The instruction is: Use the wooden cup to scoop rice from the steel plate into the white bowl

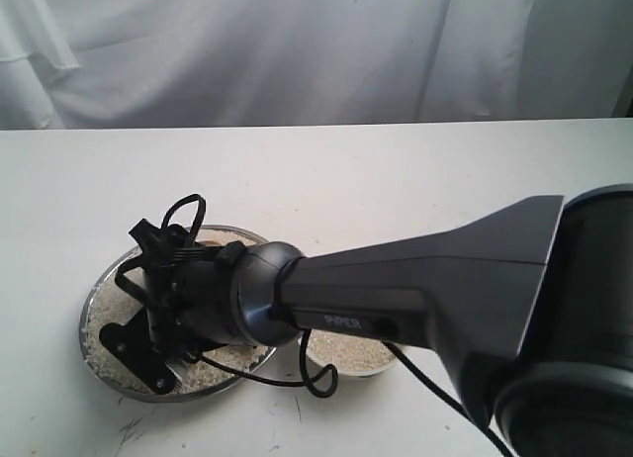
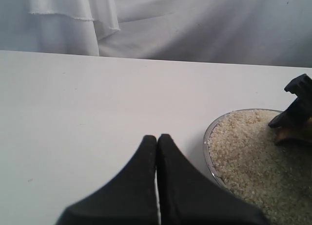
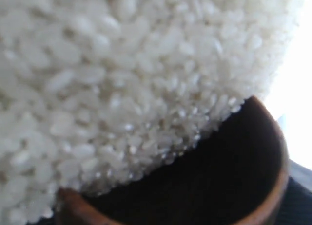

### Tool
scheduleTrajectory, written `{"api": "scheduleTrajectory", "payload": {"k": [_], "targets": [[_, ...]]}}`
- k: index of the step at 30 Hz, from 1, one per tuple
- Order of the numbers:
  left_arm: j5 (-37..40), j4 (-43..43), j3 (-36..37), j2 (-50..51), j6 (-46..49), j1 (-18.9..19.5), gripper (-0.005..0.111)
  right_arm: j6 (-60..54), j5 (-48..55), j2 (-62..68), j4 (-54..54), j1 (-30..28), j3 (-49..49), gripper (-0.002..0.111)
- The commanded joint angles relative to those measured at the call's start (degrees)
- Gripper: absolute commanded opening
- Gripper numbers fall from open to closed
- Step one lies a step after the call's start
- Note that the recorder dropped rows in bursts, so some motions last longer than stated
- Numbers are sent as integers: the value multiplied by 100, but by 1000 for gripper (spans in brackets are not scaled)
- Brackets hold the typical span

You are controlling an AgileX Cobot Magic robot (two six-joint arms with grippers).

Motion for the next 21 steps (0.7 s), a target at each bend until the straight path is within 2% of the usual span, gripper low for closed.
{"api": "scheduleTrajectory", "payload": {"k": [1, 12, 21], "targets": [[-40, -9, 28, -24, 0, 11, 0, 111, -420, 21, 449, -113, -19, 0], [-40, -9, 28, -24, 0, 11, 0, 173, -870, -61, 1298, -543, -19, 0], [-40, -9, 28, -24, 0, 11, 0, 157, -1270, -102, 1958, -604, -19, 0]]}}
